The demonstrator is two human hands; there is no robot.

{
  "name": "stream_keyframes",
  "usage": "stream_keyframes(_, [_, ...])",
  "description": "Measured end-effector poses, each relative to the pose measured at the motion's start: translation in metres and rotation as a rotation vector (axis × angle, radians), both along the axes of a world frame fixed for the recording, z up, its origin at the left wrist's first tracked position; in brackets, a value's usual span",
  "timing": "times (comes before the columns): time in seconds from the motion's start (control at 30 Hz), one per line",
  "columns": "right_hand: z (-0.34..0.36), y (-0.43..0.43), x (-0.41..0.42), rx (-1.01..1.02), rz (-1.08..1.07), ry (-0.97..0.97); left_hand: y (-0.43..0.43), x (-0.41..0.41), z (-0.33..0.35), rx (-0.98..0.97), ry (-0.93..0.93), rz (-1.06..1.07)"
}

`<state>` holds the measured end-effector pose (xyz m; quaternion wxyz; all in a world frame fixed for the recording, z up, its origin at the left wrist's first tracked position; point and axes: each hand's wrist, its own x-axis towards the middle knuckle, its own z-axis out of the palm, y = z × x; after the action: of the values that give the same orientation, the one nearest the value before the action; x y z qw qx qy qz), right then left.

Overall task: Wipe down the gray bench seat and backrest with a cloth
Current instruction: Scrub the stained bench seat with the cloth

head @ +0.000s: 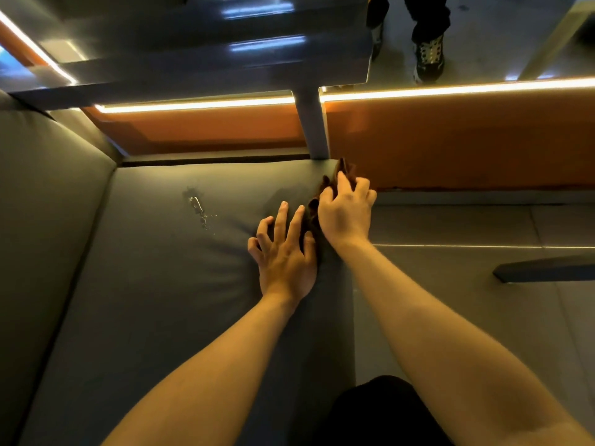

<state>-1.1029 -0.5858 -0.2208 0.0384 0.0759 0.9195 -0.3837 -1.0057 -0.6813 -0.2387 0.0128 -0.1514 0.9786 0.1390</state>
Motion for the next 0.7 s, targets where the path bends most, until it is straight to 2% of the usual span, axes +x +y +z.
stream_keyframes(0.23, [0.0,-0.005,0.049,-0.089,0.019,0.076,-0.003,0.003,0.001,-0.019,-0.017,-0.029])
stream_keyframes(0.33, [0.001,0.002,0.01,-0.096,-0.037,0.01,-0.001,0.0,0.001,0.005,-0.019,-0.001])
stream_keyframes(0.47, [0.008,0.006,-0.028,-0.174,-0.07,-0.172,-0.001,0.0,-0.002,0.0,-0.01,0.011])
stream_keyframes(0.7, [-0.002,0.013,0.021,-0.06,-0.051,-0.098,-0.001,0.001,0.0,-0.026,0.012,-0.005])
